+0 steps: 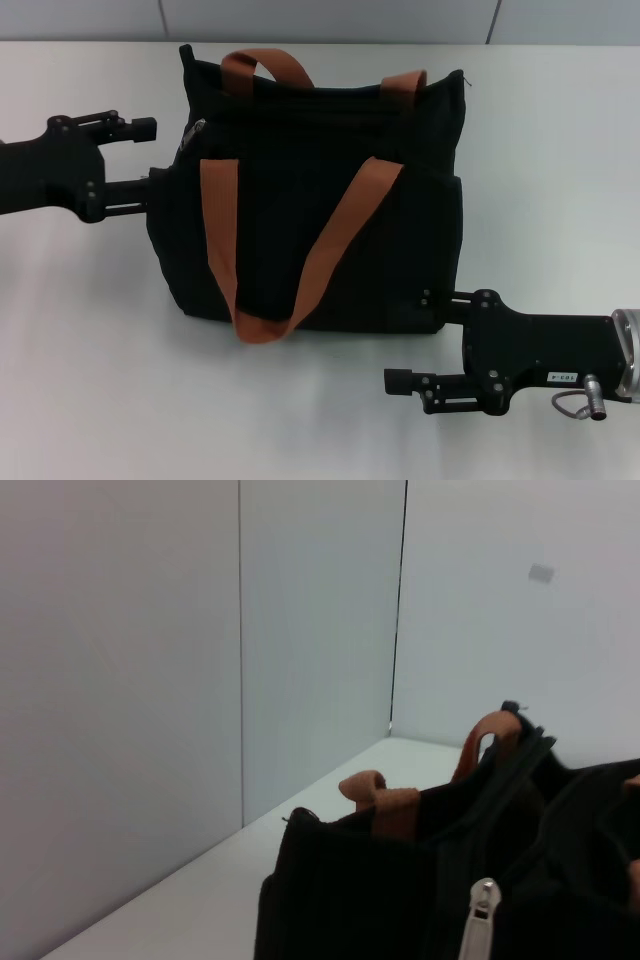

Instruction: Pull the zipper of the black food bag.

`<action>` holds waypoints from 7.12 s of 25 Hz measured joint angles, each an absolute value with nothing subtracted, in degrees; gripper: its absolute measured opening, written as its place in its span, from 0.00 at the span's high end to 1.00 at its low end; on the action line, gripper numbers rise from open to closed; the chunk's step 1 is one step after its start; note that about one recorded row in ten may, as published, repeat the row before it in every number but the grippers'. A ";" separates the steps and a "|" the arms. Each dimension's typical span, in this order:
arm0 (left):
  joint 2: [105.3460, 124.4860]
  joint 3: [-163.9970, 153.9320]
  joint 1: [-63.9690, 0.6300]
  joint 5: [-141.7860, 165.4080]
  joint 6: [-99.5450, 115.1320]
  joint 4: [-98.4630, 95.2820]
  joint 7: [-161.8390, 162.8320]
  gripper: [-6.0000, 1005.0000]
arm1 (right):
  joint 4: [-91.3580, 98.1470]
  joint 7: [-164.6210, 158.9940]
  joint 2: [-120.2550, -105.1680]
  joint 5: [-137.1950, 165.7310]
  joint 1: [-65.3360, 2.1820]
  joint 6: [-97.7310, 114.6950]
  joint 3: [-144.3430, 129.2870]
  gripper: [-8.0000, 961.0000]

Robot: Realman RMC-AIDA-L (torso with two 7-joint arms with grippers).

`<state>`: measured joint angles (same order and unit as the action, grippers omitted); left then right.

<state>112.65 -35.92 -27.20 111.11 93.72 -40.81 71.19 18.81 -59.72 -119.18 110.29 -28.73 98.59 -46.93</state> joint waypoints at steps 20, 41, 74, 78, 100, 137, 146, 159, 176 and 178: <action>115.24 -37.23 -31.55 116.11 85.66 -42.14 70.30 0.30 | 18.81 -59.78 -119.18 110.23 -28.74 98.56 -46.30 0.21; 114.97 -36.15 -31.20 115.30 87.00 -42.46 69.64 0.97 | 18.81 -59.94 -119.18 110.21 -28.74 98.48 -46.14 0.21; 116.34 -35.94 -28.49 110.50 92.96 -48.87 69.63 0.97 | 32.88 -106.06 -117.44 94.13 -41.44 105.67 -46.33 0.22; 116.37 -35.95 -28.44 110.40 92.97 -48.76 69.62 0.97 | 32.35 -117.12 -116.46 96.39 -47.76 99.72 -48.98 0.22; 116.57 -35.95 -28.21 109.98 93.31 -48.60 69.78 0.97 | 32.10 -132.88 -118.20 106.14 -60.69 82.22 -59.75 0.26; 116.98 -35.24 -28.12 109.49 92.19 -48.60 70.56 0.97 | 32.34 -136.49 -118.50 106.27 -62.81 81.05 -64.07 0.47; 116.81 -35.24 -28.04 108.89 92.49 -48.60 70.57 0.97 | 32.50 -137.64 -118.47 108.94 -63.04 80.43 -63.74 0.57; 117.02 -35.24 -28.27 108.79 92.90 -48.82 70.58 0.97 | 33.86 -137.72 -118.87 109.38 -63.48 78.50 -64.87 0.57; 116.63 -35.24 -28.30 107.39 92.89 -48.60 70.58 0.97 | 33.81 -138.62 -119.00 110.24 -63.86 78.28 -66.09 0.58; 116.63 -35.24 -28.30 107.39 92.89 -48.61 70.58 0.97 | 33.95 -138.77 -119.00 110.64 -63.92 78.27 -66.10 0.68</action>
<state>116.63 -35.24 -28.30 107.39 92.89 -48.61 70.58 33.95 -138.78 -119.00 110.64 -63.92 78.27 -66.10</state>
